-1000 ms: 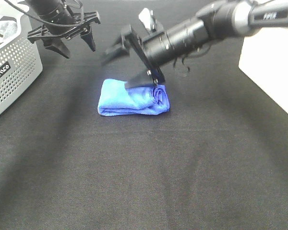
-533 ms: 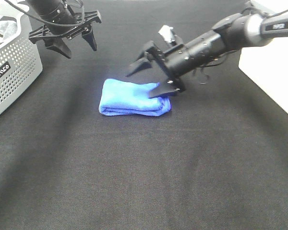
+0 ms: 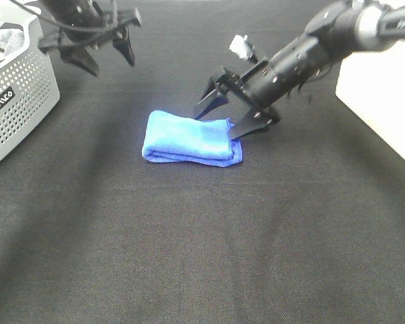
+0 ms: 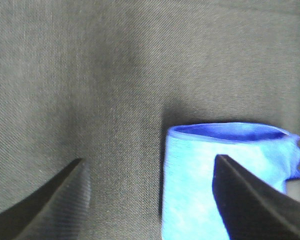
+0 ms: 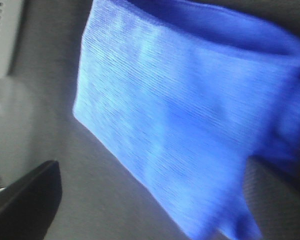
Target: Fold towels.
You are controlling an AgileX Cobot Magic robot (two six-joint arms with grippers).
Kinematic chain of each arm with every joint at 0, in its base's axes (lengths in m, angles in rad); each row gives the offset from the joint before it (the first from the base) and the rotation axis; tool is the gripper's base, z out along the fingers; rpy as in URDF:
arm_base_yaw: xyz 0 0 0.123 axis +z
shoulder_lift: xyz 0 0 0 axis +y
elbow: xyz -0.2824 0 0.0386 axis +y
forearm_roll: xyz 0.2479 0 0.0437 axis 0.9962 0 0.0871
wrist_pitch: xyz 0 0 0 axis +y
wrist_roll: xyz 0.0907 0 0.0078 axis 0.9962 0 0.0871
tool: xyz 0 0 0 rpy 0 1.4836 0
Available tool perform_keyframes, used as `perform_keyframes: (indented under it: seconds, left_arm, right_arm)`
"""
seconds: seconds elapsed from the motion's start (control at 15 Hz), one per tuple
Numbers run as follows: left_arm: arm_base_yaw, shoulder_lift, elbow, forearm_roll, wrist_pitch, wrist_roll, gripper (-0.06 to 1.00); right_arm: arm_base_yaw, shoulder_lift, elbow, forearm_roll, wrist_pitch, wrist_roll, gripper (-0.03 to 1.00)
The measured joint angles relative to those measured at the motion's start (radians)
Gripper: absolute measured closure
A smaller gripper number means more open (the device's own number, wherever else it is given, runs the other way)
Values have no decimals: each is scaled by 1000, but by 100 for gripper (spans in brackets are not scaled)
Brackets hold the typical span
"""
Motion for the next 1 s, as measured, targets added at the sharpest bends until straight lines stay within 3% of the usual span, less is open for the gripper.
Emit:
perform_keyframes:
  seconds: [0.2, 0.4, 0.6, 0.73, 1.0]
  left_arm:
    - [0, -59, 0, 55, 112, 60, 28]
    - [0, -125, 7, 135, 158, 126, 28]
    - [0, -261, 101, 166, 160, 153, 28]
    - [0, -402, 250, 189, 160, 162, 28]
    - [0, -801, 665, 210, 161, 164, 28]
  right_arm:
    - [-3, -82, 0, -227, 9, 144, 5]
    - [-5, -169, 0, -327, 82, 208, 5]
    - [-5, -282, 17, -399, 159, 247, 5]
    - [-5, -390, 92, -443, 164, 259, 5]
    - [-5, -758, 425, -501, 166, 275, 5]
